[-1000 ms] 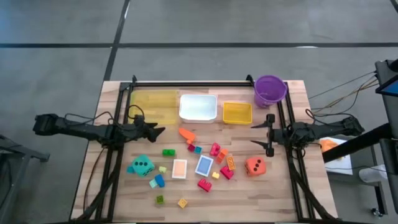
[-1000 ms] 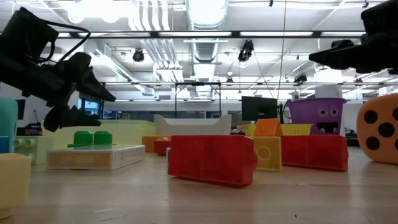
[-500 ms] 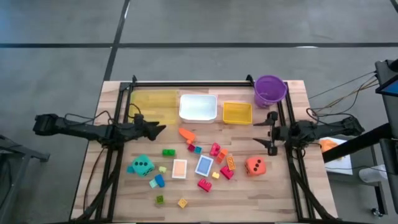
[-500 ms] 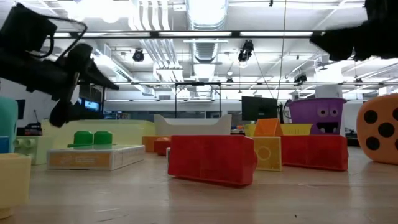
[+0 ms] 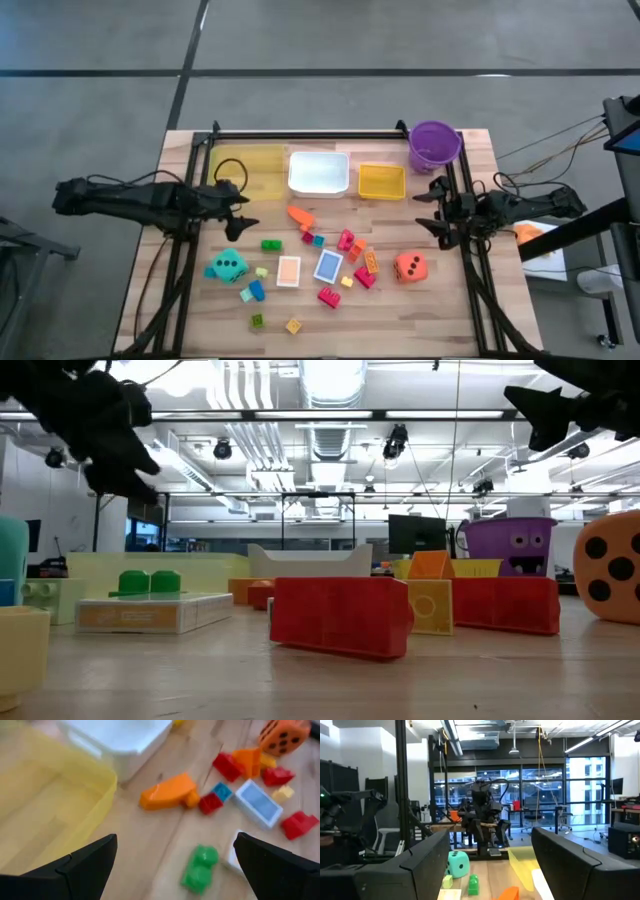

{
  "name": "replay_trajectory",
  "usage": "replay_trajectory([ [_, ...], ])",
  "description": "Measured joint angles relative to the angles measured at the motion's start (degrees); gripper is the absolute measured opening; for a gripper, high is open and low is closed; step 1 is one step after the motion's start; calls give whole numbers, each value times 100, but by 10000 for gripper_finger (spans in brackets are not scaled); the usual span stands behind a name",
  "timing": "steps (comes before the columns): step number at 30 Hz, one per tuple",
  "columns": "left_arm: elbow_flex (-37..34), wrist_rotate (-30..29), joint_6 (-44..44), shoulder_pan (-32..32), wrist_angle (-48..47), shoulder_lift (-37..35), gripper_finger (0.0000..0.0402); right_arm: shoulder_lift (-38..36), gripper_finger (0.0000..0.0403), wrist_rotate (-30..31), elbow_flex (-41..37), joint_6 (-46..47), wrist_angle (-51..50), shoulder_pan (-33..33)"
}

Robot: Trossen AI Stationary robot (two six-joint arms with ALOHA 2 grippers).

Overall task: Pick & Place Toys
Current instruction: Put the blue dice into the yellow transparent bin

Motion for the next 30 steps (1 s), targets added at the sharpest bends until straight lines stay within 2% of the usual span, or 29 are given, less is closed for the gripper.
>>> replay_trajectory([
  [10,1411,-42,-629,-948,-1307,1228,398,1,280,14,0,21,10,0],
  [16,2116,-539,-1437,-1718,-2513,2171,398,1,280,44,0,-134,11,0],
  [25,2862,-592,-2472,-2762,-3216,3271,398,1,280,56,0,-108,31,-2],
  [30,3289,-380,-2790,-3226,-3296,3661,398,1,280,59,0,-115,12,-2],
])
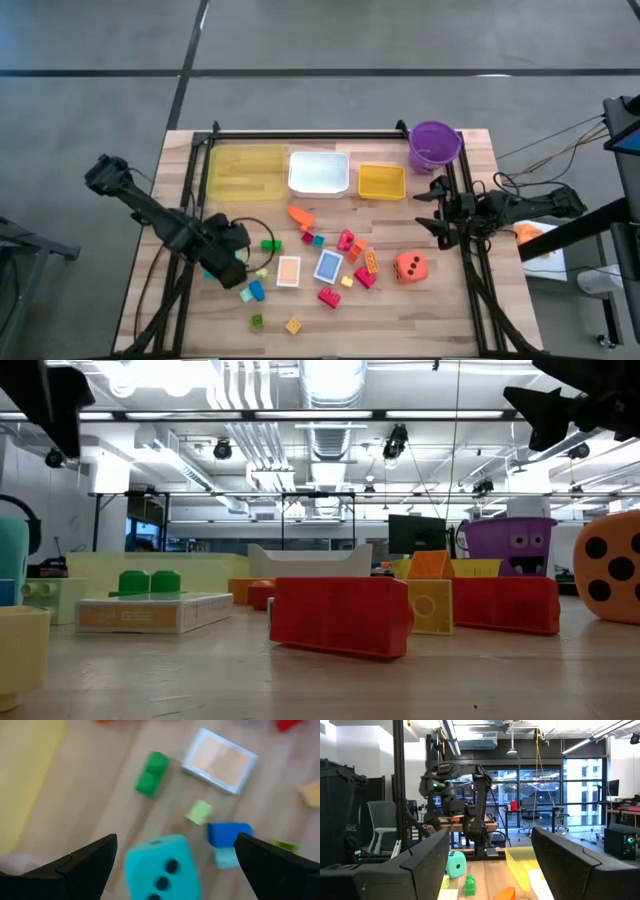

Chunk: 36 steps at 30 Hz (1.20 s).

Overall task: Pick & Place Toys
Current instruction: Put the blue dice into the yellow transparent bin

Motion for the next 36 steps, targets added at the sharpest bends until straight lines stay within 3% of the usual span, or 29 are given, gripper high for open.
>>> replay_trajectory([
  [8,709,59,-1285,-477,-743,763,398,2,280,-2,0,-619,-10,1],
  [14,901,586,-2449,-480,-1293,1158,398,2,280,-2,0,-561,-10,2],
  [19,871,953,-2652,-474,-1391,1309,398,0,280,-4,0,-600,-12,1],
  [32,642,905,-2649,-486,-1183,1395,398,0,280,-7,0,-442,-47,1],
  [36,431,888,-2605,-492,-691,1413,398,0,280,-9,0,-460,-58,2],
])
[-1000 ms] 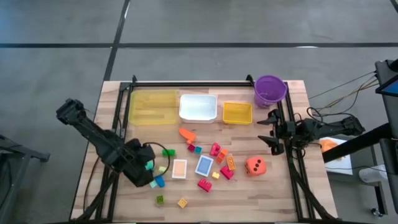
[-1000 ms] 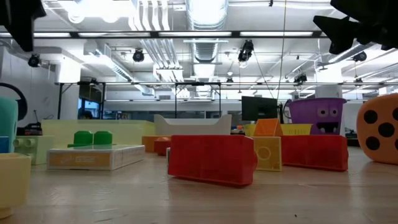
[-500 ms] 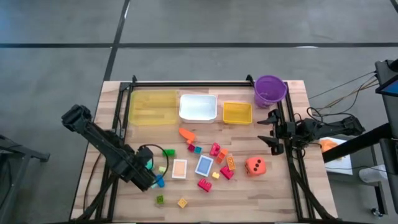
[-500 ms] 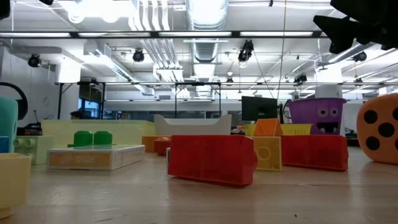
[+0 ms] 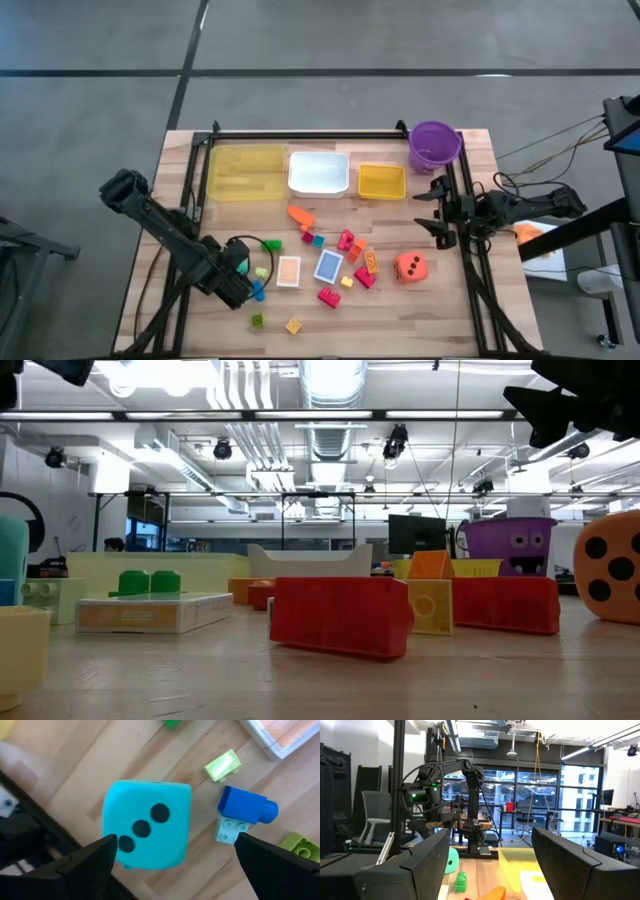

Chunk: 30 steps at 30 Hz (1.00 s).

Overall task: Pick & Place Toys
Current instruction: Put the blue dice into the yellow transparent bin

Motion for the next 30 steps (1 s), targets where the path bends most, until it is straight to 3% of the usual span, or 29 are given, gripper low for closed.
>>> replay_trajectory([
  [14,-84,-94,98,28,-21,83,397,0,280,-2,0,17,-90,-2],
  [30,-106,-32,-603,24,-169,422,400,2,280,-2,0,13,-87,0],
])
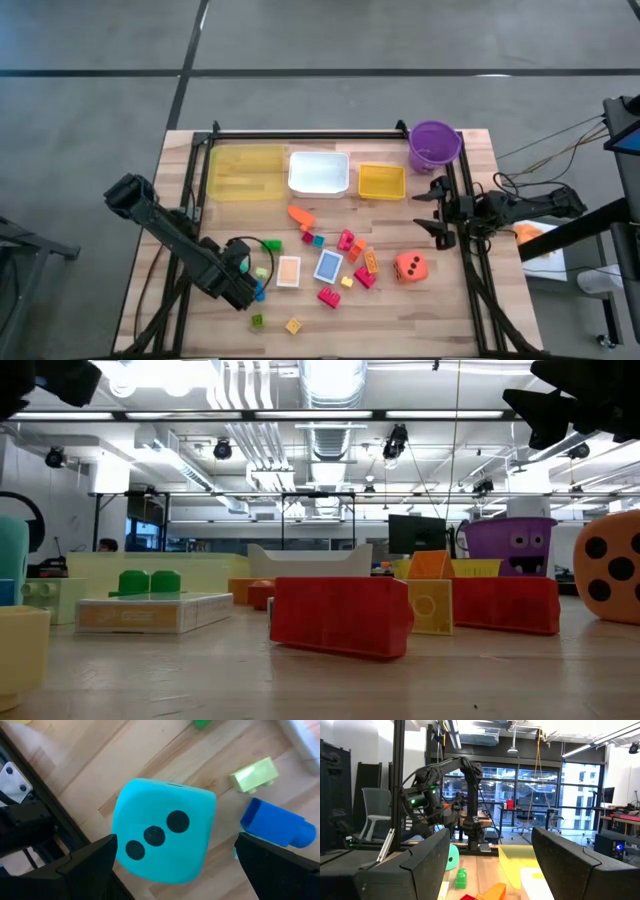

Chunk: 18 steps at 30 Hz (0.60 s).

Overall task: Pick & Place Toys
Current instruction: Put the blue dice into the yellow transparent bin

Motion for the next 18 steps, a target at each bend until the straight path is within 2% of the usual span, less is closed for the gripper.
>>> replay_trajectory([
  [7,22,44,39,-15,-5,501,400,0,280,2,0,6,0,0],
  [18,-122,49,173,-22,37,530,400,0,280,2,0,5,0,-1],
])
